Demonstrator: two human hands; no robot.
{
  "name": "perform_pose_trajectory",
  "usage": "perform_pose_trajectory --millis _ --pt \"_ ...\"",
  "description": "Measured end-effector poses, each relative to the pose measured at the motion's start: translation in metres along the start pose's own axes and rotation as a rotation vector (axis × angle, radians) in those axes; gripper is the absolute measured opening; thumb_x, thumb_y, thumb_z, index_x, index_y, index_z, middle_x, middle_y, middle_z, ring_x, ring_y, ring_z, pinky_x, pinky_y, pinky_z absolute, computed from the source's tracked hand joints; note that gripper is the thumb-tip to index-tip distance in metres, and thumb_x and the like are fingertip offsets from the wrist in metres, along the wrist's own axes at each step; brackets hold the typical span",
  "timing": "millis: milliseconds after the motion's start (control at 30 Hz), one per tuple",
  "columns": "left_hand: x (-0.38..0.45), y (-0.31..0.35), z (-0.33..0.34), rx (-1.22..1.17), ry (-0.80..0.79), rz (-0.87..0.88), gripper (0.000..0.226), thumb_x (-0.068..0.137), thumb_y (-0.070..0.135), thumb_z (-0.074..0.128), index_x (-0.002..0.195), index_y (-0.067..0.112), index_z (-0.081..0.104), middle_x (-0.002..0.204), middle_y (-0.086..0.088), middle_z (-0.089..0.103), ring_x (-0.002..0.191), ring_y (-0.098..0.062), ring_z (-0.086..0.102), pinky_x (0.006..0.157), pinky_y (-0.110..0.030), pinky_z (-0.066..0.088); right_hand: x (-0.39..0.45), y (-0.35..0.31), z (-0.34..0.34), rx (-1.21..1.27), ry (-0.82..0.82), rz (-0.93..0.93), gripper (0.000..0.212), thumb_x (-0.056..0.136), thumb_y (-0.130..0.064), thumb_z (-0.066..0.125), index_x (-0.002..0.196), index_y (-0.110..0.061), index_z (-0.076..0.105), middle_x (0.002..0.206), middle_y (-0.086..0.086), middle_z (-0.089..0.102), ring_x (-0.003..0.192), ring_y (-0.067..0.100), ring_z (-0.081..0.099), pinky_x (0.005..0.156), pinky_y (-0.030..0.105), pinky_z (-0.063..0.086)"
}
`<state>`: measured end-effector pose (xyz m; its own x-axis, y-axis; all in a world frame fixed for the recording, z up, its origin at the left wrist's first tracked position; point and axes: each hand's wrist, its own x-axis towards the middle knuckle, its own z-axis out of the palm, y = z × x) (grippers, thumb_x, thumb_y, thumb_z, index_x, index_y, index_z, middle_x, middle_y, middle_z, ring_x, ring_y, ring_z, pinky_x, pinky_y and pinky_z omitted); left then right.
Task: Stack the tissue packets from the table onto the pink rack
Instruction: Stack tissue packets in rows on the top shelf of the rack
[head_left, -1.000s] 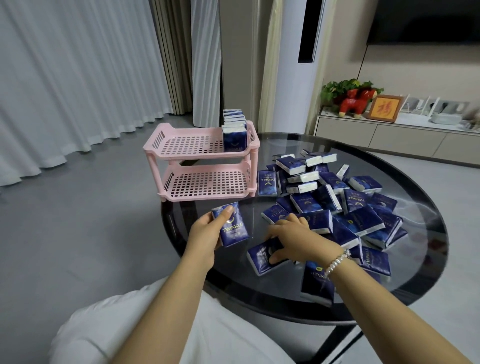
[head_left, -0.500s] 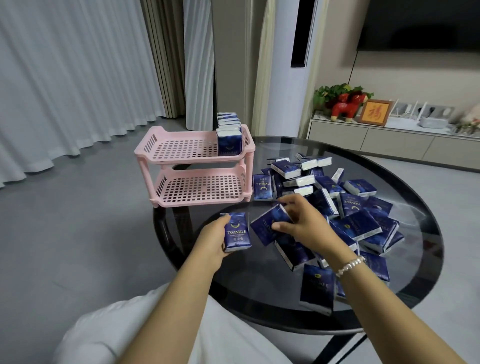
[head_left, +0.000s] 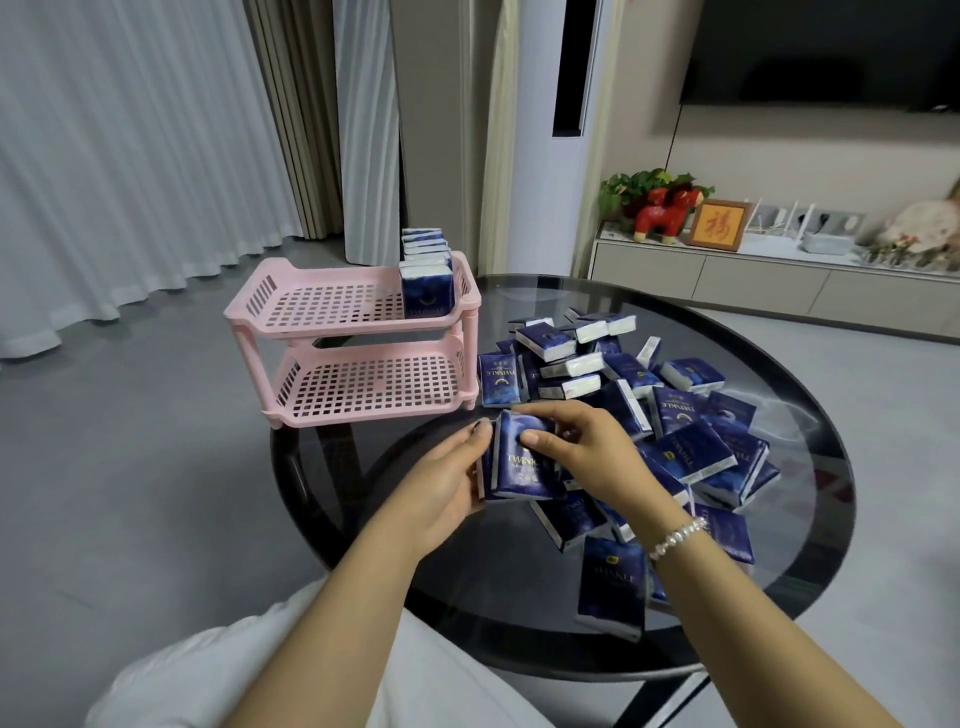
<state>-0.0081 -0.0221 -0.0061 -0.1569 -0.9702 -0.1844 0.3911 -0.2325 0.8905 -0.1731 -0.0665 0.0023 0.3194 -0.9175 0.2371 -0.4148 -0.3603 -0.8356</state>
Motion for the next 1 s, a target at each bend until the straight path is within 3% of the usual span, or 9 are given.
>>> perform_pose_trajectory --millis 100,233,433,533,667,767,867,1000 --pt "-0.002 -0.002 0.002 -0.003 -0.064 0.029 0.042 0.086 0.023 0.053 0.126 0.009 0.055 0.122 -0.013 0.065 0.099 -0.019 0.067 0.077 -0.028 0.057 0.001 -0.001 0.001 -0.011 -0.007 -0.040 0.030 0.083 -0.025 0.068 0.107 -0.042 0.063 0.081 -0.001 0.048 0.070 0.006 0.045 0.065 0.008 0.037" --pt "0.003 -0.007 0.001 0.038 -0.047 0.025 0.041 0.087 0.009 0.058 0.128 0.003 0.052 0.119 -0.016 0.065 0.097 -0.019 0.067 0.075 -0.025 0.056 0.002 -0.001 -0.002 -0.021 -0.051 -0.050 0.031 0.083 -0.029 0.067 0.106 -0.049 0.059 0.084 -0.001 0.048 0.065 0.002 0.047 0.064 0.009 0.038" --pt "0.009 -0.009 0.003 -0.018 0.011 0.011 0.031 0.091 0.005 0.055 0.122 0.006 0.055 0.111 -0.011 0.068 0.086 -0.015 0.070 0.063 -0.024 0.056 0.000 -0.001 -0.030 -0.187 0.004 0.010 0.038 0.088 -0.031 0.062 0.126 -0.033 0.057 0.106 -0.007 0.057 0.072 0.002 0.051 0.066 0.002 0.039" --pt "0.011 -0.010 0.001 -0.034 0.051 0.014 0.029 0.091 0.005 0.054 0.119 0.010 0.058 0.107 -0.007 0.069 0.083 -0.012 0.070 0.062 -0.023 0.055 -0.004 0.002 -0.052 -0.413 -0.024 0.077 0.037 0.086 -0.029 0.065 0.123 -0.024 0.061 0.110 -0.002 0.059 0.075 0.004 0.051 0.067 0.013 0.037" --pt "0.014 -0.012 0.001 -0.027 0.061 0.030 0.032 0.090 0.004 0.055 0.122 0.007 0.057 0.111 -0.010 0.069 0.089 -0.016 0.069 0.066 -0.024 0.057 -0.013 0.006 -0.070 -0.635 -0.134 0.176 0.047 0.082 -0.031 0.070 0.126 -0.019 0.058 0.118 0.004 0.057 0.103 0.019 0.055 0.082 0.023 0.040" --pt "0.014 -0.013 0.003 -0.029 0.070 0.018 0.034 0.089 0.003 0.056 0.123 0.006 0.057 0.117 -0.013 0.067 0.093 -0.018 0.068 0.064 -0.023 0.056 -0.017 0.009 -0.069 -0.702 -0.113 0.197 0.057 0.081 -0.041 0.069 0.131 -0.019 0.052 0.120 0.007 0.050 0.114 0.025 0.046 0.092 0.030 0.040" --pt "0.014 -0.014 0.003 -0.025 0.076 0.011 0.035 0.089 0.004 0.057 0.123 0.006 0.056 0.118 -0.013 0.067 0.093 -0.019 0.068 0.063 -0.023 0.056 -0.017 0.012 -0.065 -0.720 -0.208 0.243 0.066 0.081 -0.048 0.065 0.136 -0.019 0.045 0.126 0.007 0.044 0.122 0.027 0.034 0.099 0.034 0.034" --pt "0.012 -0.014 0.001 -0.027 0.084 0.015 0.032 0.089 0.004 0.057 0.120 0.007 0.058 0.115 -0.012 0.068 0.092 -0.018 0.069 0.063 -0.023 0.056 -0.016 0.012 -0.060 -0.705 -0.233 0.235 0.061 0.079 -0.048 0.067 0.128 -0.019 0.046 0.120 0.002 0.048 0.115 0.022 0.036 0.095 0.031 0.035"
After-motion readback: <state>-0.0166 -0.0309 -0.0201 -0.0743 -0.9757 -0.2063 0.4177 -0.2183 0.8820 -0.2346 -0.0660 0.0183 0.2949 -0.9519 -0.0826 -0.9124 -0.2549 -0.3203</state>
